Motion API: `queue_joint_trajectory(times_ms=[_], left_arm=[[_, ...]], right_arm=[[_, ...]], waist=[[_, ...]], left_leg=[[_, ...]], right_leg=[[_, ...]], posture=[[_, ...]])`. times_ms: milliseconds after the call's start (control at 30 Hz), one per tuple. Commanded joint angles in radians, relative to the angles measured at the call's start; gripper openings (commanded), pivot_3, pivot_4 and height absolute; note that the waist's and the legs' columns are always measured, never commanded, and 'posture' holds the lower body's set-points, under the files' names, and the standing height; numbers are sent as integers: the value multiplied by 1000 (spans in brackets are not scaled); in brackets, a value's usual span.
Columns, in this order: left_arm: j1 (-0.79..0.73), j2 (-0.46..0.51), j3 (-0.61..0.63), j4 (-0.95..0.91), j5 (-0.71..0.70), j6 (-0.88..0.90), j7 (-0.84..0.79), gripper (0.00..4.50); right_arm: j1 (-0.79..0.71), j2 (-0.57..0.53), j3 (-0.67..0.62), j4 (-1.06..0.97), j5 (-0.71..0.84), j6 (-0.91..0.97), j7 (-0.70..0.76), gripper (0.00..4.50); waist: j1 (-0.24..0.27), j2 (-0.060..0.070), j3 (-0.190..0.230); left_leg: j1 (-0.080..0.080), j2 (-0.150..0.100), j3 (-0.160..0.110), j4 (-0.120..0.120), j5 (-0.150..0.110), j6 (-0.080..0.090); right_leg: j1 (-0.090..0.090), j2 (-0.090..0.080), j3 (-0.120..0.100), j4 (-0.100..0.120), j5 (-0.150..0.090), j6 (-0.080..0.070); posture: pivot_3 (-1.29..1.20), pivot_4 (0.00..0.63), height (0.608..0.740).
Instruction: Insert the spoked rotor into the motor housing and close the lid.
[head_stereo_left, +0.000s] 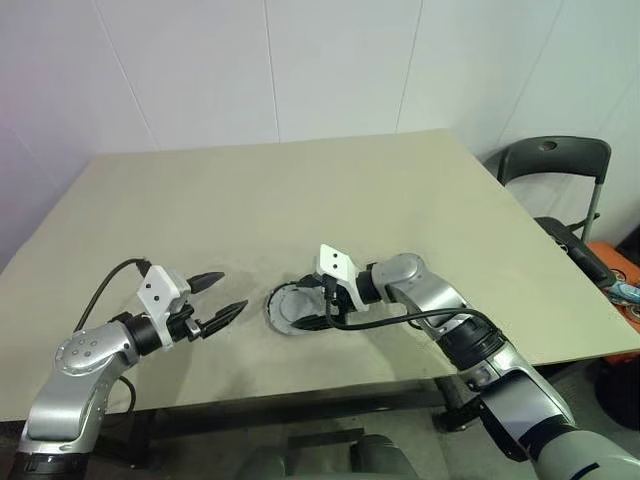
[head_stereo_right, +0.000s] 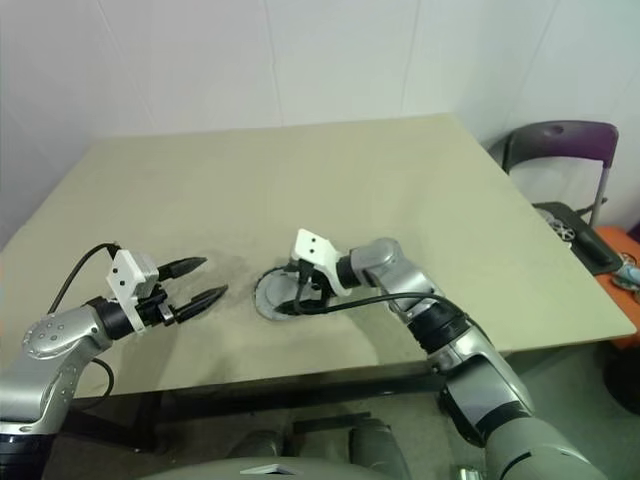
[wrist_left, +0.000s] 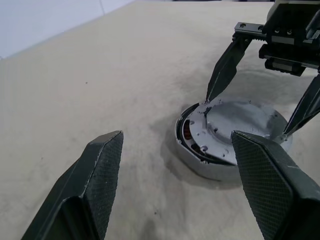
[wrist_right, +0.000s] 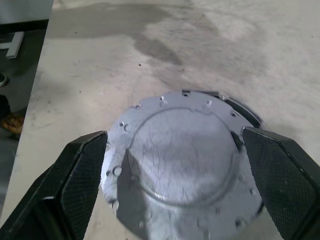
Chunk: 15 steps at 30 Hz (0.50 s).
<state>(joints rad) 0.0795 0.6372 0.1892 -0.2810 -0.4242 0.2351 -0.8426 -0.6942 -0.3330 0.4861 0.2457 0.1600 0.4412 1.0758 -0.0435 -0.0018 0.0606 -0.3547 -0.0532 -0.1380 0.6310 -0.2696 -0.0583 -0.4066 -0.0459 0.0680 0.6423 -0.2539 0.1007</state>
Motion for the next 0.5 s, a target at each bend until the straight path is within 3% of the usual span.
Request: queue_joint_trajectory(times_ms=[33, 367, 500], left_arm=[[-5, 6, 19, -36, -9, -7, 6, 3662], [-6, 8, 24, -35, -12, -6, 4, 3662], [-4, 9, 22, -34, -11, -7, 1, 3662]], right_arm=[[-38, 23, -9, 25, -27, -42, 4, 4481], [-37, 52, -15, 95, -74, -78, 14, 4481], [-34, 57, -18, 104, -81, -81, 13, 3577]], waist=[[0, 0, 0], [0, 0, 0], [0, 0, 0]], left_leg=[[0, 0, 0, 0, 0, 0], [1, 0, 0, 0, 0, 0], [1, 0, 0, 1, 0, 0]], right_leg=[[0, 0, 0, 0, 0, 0], [1, 0, 0, 1, 0, 0], [1, 0, 0, 2, 0, 0]], posture=[[0, 0, 740], [0, 0, 740], [0, 0, 740]])
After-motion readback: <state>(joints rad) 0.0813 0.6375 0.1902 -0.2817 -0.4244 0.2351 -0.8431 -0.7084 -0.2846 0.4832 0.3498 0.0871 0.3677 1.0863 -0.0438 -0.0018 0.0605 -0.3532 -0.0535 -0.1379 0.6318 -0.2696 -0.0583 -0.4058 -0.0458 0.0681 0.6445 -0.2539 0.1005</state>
